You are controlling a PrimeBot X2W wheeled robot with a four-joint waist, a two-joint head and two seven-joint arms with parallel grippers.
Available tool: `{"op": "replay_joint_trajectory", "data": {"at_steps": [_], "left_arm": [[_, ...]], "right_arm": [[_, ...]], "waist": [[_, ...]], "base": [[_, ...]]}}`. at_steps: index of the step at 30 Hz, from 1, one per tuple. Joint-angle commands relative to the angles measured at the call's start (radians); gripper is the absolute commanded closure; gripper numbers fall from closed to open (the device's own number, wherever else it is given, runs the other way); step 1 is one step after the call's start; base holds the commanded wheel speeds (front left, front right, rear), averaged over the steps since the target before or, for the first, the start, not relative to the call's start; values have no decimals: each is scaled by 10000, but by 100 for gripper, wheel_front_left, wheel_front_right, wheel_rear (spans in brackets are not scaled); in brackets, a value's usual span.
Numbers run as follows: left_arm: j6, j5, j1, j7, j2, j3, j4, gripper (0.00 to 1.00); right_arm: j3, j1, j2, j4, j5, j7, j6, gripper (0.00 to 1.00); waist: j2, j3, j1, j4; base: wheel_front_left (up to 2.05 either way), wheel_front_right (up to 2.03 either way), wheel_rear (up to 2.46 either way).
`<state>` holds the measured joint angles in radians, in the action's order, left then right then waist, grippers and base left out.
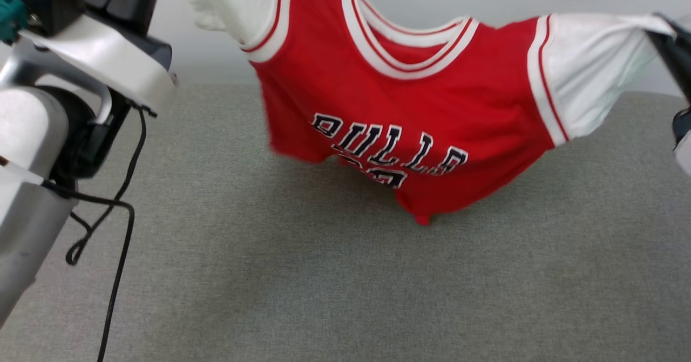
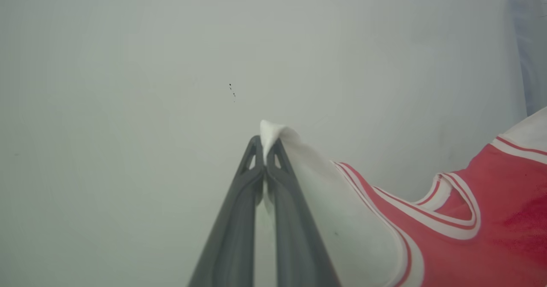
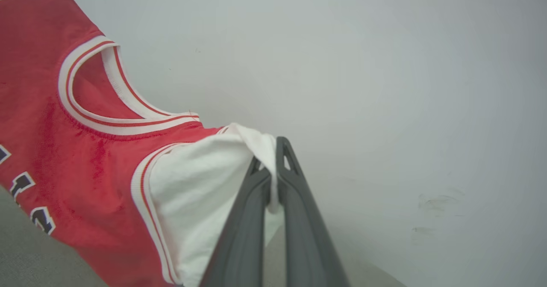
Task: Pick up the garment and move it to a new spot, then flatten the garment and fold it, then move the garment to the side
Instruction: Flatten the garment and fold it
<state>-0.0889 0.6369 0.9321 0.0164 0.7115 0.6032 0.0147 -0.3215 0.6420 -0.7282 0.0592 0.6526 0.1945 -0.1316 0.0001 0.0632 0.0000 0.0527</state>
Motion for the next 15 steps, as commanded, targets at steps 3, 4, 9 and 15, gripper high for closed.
{"op": "replay_joint_trajectory", "data": {"at_steps": [3, 4, 9, 15], "left_arm": [[-102, 41, 490, 45, -202, -184, -144, 100], [-127, 8, 650, 79, -235, -226, -169, 100], [-55, 45, 1492, -51, -532, -350, -95, 100], [201, 80, 2730, -221, -878, -416, 575, 100]], "right_arm": [[498, 361, 217, -319, -289, 113, 17, 100], [651, 444, 283, -430, -386, 154, 17, 100], [1202, 1082, 579, -761, -789, 518, 17, 100], [1199, 2384, 694, -785, -1134, 1029, 17, 100]], "waist": [[-1, -26, 0, 28], [-1, -18, 0, 34], [-1, 230, 0, 48], [-1, 1046, 0, 19]], "base": [[0, 0, 0], [0, 0, 0], [0, 0, 0], [0, 0, 0]]}}
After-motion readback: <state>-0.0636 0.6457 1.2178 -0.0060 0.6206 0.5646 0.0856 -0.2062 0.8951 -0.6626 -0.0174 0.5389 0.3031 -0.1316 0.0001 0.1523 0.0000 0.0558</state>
